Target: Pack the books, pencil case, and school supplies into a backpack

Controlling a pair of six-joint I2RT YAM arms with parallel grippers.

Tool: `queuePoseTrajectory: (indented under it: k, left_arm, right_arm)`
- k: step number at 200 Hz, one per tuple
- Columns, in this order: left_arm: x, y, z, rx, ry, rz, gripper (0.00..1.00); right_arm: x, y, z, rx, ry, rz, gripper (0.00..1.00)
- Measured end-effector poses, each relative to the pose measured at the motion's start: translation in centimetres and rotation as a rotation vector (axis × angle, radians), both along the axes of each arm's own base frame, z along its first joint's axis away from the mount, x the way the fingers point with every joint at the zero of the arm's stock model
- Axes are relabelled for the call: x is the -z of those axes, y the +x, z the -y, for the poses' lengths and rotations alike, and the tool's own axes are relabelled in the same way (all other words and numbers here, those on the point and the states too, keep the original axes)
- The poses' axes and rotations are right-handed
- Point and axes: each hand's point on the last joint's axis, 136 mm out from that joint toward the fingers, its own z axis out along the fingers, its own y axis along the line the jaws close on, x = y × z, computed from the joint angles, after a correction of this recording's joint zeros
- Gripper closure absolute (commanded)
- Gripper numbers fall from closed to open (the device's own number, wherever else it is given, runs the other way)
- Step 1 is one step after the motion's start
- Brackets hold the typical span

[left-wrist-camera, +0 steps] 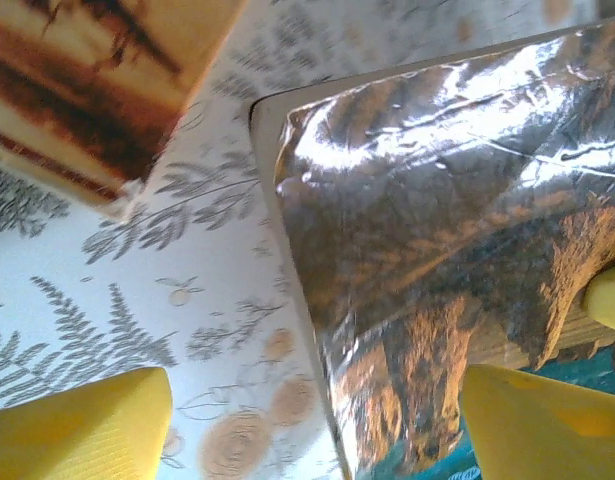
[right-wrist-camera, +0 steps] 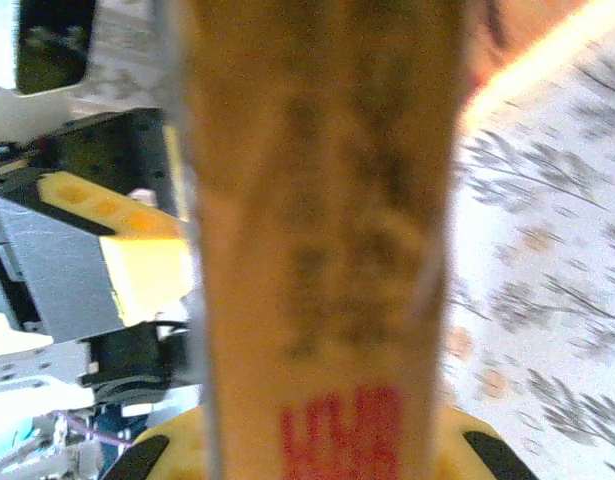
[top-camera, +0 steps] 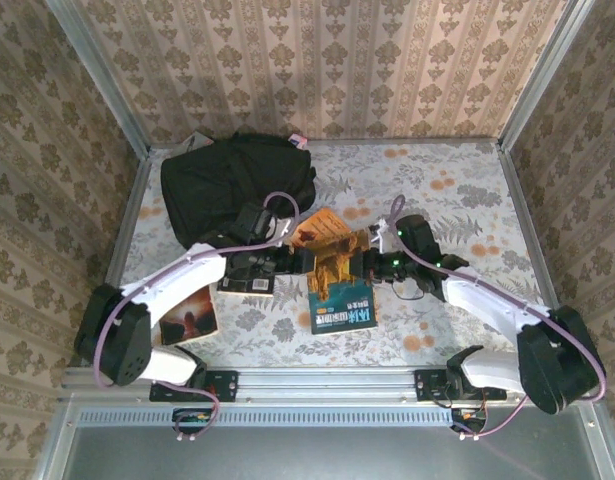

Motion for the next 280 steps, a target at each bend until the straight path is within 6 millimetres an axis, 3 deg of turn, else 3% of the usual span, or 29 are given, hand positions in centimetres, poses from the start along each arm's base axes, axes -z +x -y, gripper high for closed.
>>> queuePoseTrajectory:
  k: [24, 58, 106, 123, 153, 173, 225, 246, 253, 268, 280]
  left_arm:
    - [-3.4, 0.1, -0.1, 0.005, -0.113, 0.038, 0.05]
    - [-7.8, -0.7, 0.4, 0.057, -0.258, 0.099, 0.03]
    - [-12.8, -3.3, 1.4, 0.177, -0.479, 0.16, 0.1]
    - [-14.6, -4.1, 1.4, 0.216, -0.533, 0.195, 0.16]
    - [-17.1, -5.6, 1.4, 0.279, -0.624, 0.248, 0.4]
    - [-17.5, -6.3, 1.5, 0.306, -0.662, 0.253, 0.52]
    - [-18.0, -7.6, 2.6, 0.372, -0.704, 0.241, 1.0]
    - [-18.0, -7.4, 2.5, 0.368, -0.704, 0.247, 1.0]
    - [-18.0, -7.4, 2.5, 0.368, -0.705, 0.249, 1.0]
    - [-18.0, -7.3, 2.5, 0.365, -0.704, 0.25, 1.0]
    - [-18.0, -7.2, 2.5, 0.357, -0.701, 0.25, 1.0]
  right_arm:
    - [-4.7, -0.2, -0.8, -0.047, 0.091, 0.092, 1.0]
    - [-10.2, -0.7, -1.5, -0.1, 0.203, 0.182, 1.0]
    - [-14.4, -1.6, -2.0, -0.154, 0.313, 0.216, 1.0]
    - [-15.1, -1.8, -2.1, -0.165, 0.338, 0.217, 1.0]
    - [-15.7, -2.1, -2.2, -0.179, 0.356, 0.215, 1.0]
    - [-16.1, -2.4, -2.1, -0.191, 0.364, 0.223, 1.0]
    - [-16.7, -2.8, -2.0, -0.206, 0.364, 0.253, 1.0]
    - [-16.9, -2.8, -1.8, -0.196, 0.347, 0.277, 1.0]
    - [-16.9, -2.7, -1.7, -0.187, 0.339, 0.284, 0.89]
    - [-16.8, -2.6, -1.5, -0.161, 0.321, 0.298, 0.55]
    - [-17.0, -2.1, -1.1, -0.11, 0.311, 0.322, 0.41]
